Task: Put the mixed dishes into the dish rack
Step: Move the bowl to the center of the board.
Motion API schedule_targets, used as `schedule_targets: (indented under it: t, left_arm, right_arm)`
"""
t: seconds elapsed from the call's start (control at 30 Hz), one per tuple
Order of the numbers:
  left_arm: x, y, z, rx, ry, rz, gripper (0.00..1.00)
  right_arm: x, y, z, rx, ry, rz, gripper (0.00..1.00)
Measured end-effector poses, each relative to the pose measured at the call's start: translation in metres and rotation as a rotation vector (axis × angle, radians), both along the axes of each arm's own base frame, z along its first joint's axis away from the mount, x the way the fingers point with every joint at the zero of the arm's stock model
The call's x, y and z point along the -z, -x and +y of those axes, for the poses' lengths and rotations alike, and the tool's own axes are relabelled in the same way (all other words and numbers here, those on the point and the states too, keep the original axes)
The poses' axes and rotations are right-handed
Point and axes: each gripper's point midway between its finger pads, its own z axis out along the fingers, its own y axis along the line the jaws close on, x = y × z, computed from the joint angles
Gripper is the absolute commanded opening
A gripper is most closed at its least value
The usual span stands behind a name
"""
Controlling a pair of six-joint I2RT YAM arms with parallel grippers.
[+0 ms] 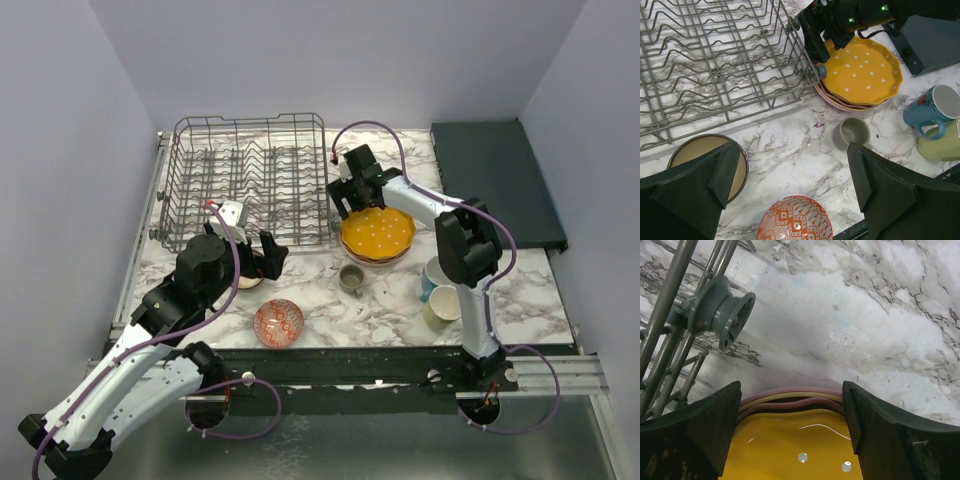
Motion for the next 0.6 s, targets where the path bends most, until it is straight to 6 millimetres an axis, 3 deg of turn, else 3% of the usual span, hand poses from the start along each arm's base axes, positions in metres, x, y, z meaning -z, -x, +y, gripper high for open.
schedule_targets:
  t: [0.6]
  left_arm:
    - [0.0, 0.0, 0.0, 0.0, 0.0, 0.0, 0.99]
  right_arm:
    - [0.001, 0.042, -0.022, 0.068, -0.027, 0.054, 0.84]
